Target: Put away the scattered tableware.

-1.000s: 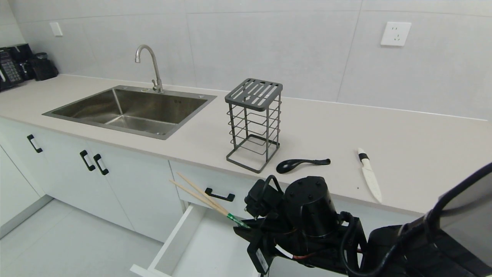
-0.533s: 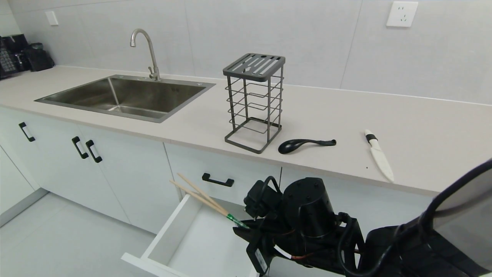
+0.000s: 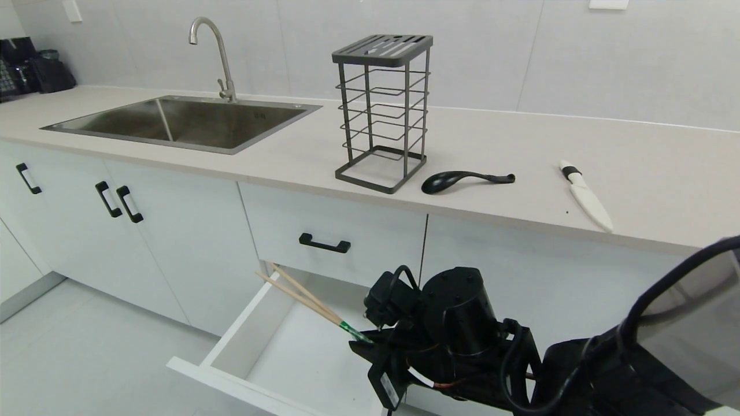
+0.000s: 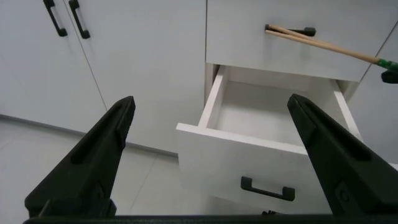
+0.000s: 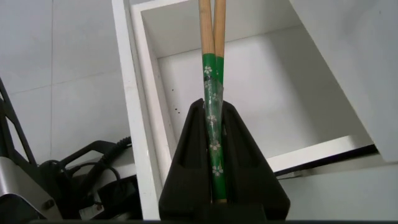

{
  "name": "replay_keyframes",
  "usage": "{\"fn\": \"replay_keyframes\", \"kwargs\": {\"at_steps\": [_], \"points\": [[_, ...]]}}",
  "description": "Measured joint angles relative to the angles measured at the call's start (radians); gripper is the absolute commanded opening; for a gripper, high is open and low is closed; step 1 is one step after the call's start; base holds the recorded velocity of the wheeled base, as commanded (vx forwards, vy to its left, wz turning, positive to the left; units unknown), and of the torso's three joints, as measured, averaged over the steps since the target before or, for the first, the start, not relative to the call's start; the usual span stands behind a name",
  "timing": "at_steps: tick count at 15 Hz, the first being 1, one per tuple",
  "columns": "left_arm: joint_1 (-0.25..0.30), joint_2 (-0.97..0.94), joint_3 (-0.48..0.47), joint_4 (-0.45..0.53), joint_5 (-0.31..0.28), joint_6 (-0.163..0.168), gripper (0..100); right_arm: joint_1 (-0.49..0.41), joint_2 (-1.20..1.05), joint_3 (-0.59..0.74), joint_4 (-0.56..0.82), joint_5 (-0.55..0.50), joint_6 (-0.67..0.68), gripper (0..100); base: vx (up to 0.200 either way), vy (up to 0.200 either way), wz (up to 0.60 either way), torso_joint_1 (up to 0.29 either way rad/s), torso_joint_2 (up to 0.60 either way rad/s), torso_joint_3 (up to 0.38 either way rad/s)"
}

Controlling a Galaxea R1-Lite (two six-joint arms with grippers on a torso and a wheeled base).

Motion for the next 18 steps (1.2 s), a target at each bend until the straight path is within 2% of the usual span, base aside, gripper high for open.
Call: {"fn": "replay_keyframes", "kwargs": {"at_steps": [5,12,18], "points": [[0.0,0.0,0.0,0.001,0.0,-0.001,100,-0.013,0.048,-0.075,0.006,0.013,-0.01,0,0.0,0.0,0.0,-0.193,0.3,0.129],[0.0,0.0,0.0,0.0,0.0,0.0,100,-0.049,0.156,-0.185,0.034,0.022,-0.047,0,0.0,0.0,0.0,-0.01,0.09,0.035],[0.0,0.0,0.0,0.0,0.0,0.0,100,-0.073,0.213,-0.208,0.038,0.017,-0.059,0,0.0,0.0,0.0,0.0,0.0,0.0]]}}
